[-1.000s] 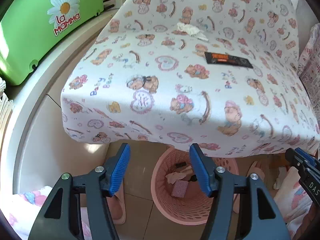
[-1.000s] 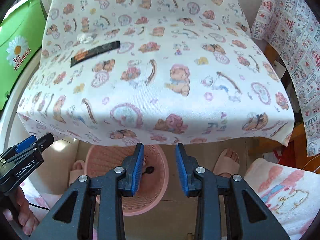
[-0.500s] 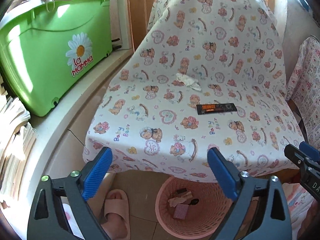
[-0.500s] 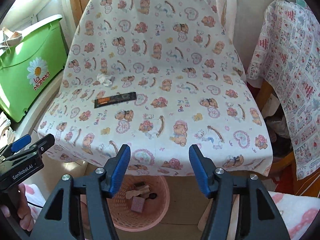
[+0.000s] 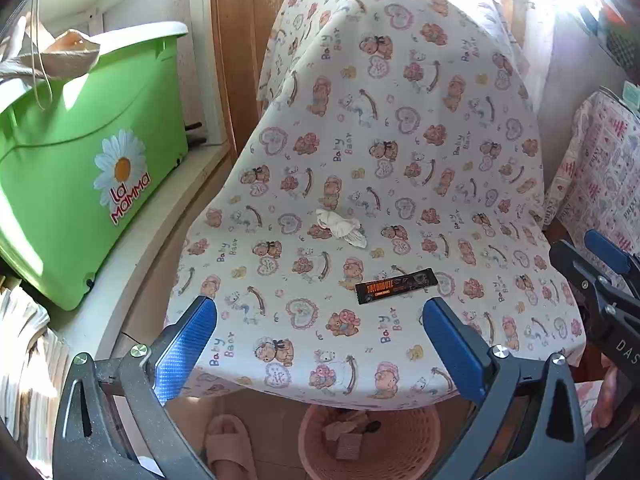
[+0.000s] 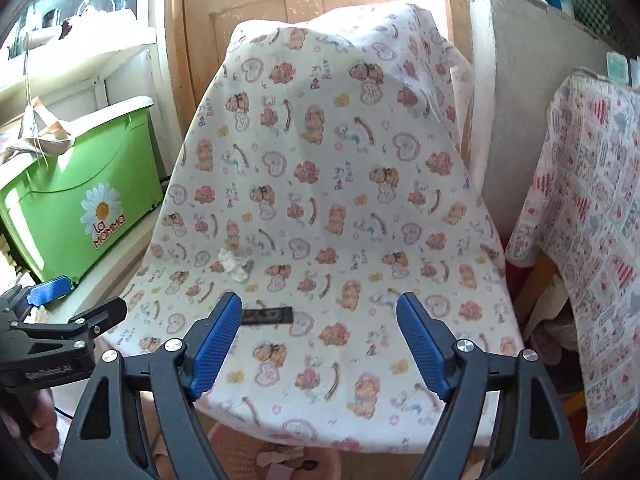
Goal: Collect trash
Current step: 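Raise both tools back toward the remaining tissue and coffee packet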
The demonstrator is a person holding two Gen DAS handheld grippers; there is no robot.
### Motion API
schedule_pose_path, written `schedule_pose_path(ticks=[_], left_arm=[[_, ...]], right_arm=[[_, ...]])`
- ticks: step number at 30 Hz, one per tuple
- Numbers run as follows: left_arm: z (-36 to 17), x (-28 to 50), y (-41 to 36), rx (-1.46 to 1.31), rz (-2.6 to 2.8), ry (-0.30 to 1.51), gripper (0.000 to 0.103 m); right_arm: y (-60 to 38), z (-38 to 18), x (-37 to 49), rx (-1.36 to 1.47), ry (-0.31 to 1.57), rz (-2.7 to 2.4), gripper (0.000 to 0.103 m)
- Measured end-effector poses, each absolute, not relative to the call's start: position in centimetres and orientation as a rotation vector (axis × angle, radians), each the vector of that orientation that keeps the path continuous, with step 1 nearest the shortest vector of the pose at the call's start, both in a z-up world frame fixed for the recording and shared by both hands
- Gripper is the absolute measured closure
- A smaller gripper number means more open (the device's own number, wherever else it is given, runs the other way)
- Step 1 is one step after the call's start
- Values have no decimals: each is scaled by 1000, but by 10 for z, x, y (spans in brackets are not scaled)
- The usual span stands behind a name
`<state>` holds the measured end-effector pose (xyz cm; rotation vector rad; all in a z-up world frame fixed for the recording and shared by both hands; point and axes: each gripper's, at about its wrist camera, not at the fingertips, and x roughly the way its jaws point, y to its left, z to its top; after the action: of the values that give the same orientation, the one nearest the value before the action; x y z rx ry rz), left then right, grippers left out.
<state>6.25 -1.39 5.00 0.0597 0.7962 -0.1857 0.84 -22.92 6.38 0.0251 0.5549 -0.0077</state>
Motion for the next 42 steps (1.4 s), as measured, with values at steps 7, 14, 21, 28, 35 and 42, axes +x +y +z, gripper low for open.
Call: schedule_pose_path(ticks=[7,14,21,28,35,42], left_arm=[[78,83,-32,134,-214,651,1],[61,116,-35,160,-128,666,1],[22,130,-22,47,-152,779,1],[27,142,-11,-7,-154,776,2],[44,148,-11,51,-98,685,2],[49,155,0,22,-65,684,2]], right_arm=[[-246,74,49,25,581,65,18],[-256,55,74,21,611,29,18],[-265,9,102,121,756,34,23],[-250,-18,120,148,896,89,36],[-216,-46,124,198,1056,252,53],[-196,-50,132,91,1035,191,50]])
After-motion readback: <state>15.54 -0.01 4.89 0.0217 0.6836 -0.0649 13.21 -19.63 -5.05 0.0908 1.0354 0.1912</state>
